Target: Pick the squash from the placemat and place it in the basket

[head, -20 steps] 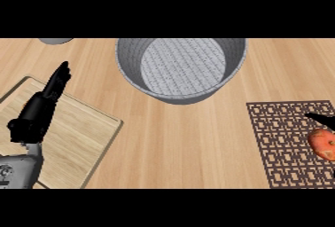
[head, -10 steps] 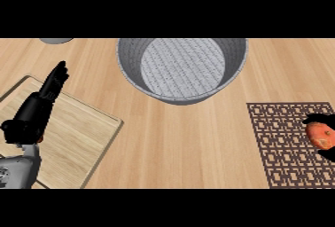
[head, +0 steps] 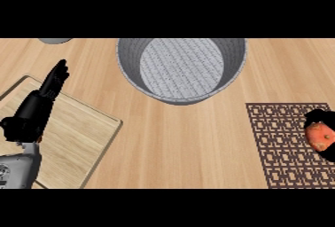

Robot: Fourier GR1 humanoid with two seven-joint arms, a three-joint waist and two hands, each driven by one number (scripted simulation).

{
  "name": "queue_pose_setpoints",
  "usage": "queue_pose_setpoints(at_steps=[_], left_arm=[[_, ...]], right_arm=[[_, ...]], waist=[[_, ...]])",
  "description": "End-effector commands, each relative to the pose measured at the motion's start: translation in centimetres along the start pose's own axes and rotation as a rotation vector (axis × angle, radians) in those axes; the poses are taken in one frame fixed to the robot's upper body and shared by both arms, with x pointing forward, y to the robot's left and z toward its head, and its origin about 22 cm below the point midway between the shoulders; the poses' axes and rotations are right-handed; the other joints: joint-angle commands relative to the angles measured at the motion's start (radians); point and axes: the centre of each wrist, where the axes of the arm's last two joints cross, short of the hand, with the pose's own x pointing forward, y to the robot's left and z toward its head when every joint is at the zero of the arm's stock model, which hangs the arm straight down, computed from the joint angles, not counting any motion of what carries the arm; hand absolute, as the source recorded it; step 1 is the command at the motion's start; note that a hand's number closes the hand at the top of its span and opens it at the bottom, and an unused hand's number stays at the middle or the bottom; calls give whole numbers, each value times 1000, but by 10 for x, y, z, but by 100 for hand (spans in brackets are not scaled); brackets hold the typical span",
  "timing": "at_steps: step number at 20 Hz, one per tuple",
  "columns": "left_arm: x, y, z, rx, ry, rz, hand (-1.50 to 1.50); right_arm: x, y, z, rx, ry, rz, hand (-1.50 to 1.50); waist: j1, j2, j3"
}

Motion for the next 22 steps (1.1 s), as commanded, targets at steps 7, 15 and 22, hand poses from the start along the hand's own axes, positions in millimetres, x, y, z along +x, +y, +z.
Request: queue_pose_setpoints(at_steps=[7, 15, 22], left_arm=[[-2, -6, -8, -49, -51, 9, 0], [2, -6, -16, -45, -25, 13, 0], [-5, -12, -1, -35, -19, 18, 0]], right_arm=[[42, -95, -23, -380, -21, 77, 150], [66, -167, -14, -809, -142, -132, 150], [110, -233, 13, -936, -595, -483, 150]], waist=[[58, 29, 21], [51, 29, 21], [34, 10, 19]])
